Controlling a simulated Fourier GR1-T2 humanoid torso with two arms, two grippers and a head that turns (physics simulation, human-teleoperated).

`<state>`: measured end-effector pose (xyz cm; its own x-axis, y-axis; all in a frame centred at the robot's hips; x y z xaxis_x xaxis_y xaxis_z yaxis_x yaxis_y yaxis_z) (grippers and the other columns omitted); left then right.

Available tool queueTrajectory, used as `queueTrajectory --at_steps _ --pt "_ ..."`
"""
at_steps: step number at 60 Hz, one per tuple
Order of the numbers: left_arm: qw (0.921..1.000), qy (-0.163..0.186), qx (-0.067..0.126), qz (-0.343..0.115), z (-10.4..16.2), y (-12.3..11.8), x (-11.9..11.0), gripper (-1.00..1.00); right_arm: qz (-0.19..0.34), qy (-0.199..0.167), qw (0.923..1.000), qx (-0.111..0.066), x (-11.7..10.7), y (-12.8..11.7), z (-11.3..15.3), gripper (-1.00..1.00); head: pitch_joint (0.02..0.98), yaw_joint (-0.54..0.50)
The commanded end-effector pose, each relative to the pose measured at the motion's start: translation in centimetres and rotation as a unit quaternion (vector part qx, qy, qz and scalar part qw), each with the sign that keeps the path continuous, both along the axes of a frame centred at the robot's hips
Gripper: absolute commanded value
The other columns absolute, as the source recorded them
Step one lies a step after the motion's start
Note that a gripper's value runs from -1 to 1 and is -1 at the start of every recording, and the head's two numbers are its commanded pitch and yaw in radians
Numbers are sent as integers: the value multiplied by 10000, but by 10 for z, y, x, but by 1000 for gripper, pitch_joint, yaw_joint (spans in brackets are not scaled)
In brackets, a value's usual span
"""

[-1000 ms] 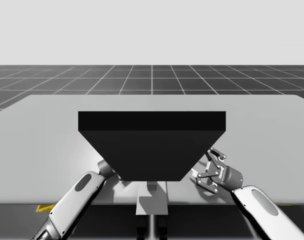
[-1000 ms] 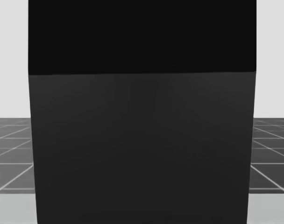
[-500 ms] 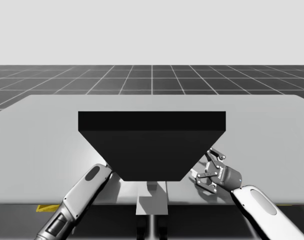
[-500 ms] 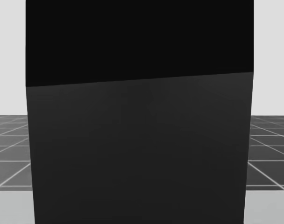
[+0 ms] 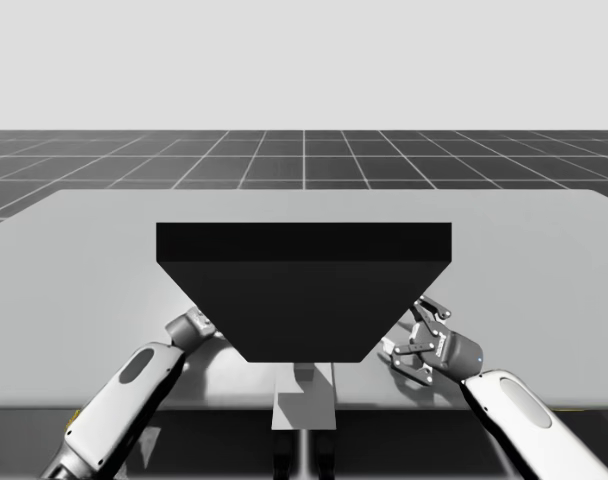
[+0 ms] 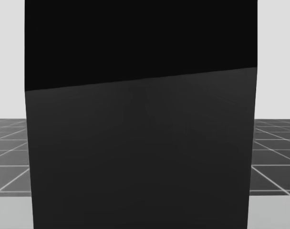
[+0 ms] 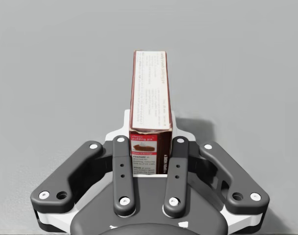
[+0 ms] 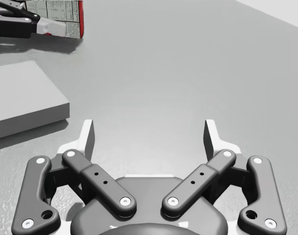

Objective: Reach around the screen and pick up the object behind it.

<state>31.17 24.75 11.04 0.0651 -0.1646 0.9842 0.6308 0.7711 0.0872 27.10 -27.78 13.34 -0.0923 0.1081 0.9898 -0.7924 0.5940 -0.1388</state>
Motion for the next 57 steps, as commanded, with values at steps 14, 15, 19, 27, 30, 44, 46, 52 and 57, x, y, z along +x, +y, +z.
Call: queueTrajectory --at_steps 14,15,19,27,30,44,46,52,57 --pt "9976 -489 -38 499 47 76 -3 1000 -61 -44 10000 15 3 -1 -1 -1000 123 -9" --pt "9972 -523 -75 533 51 80 -3 1000 -61 -47 10000 20 3 -1 -1 -1000 122 -10" --pt "9958 -645 -108 644 62 86 -4 1000 -63 -49 10000 39 3 -1 0 -1000 122 -11" --pt "9916 -996 -144 814 96 98 -5 1000 -233 -211 9995 -46 3 -1 0 -1000 121 -12" --pt "9900 -1105 -181 859 110 101 -5 1000 -159 -170 9997 -8 3 -2 -1 -1000 121 -13" --pt "9812 -1654 -247 960 165 99 -13 1000 -201 -152 9997 -28 4 -4 0 -1000 121 -15" --pt "9795 -1760 -251 941 174 97 -16 1000 -208 -145 9997 -27 4 -4 0 -1000 120 -15" --pt "9729 -2091 -285 939 200 92 -26 1000 -222 -136 9997 -21 5 -4 0 -1000 120 -14" --pt "9678 -2317 -338 928 217 87 -34 1000 -232 -141 9996 -13 5 -4 0 -1000 120 -14"
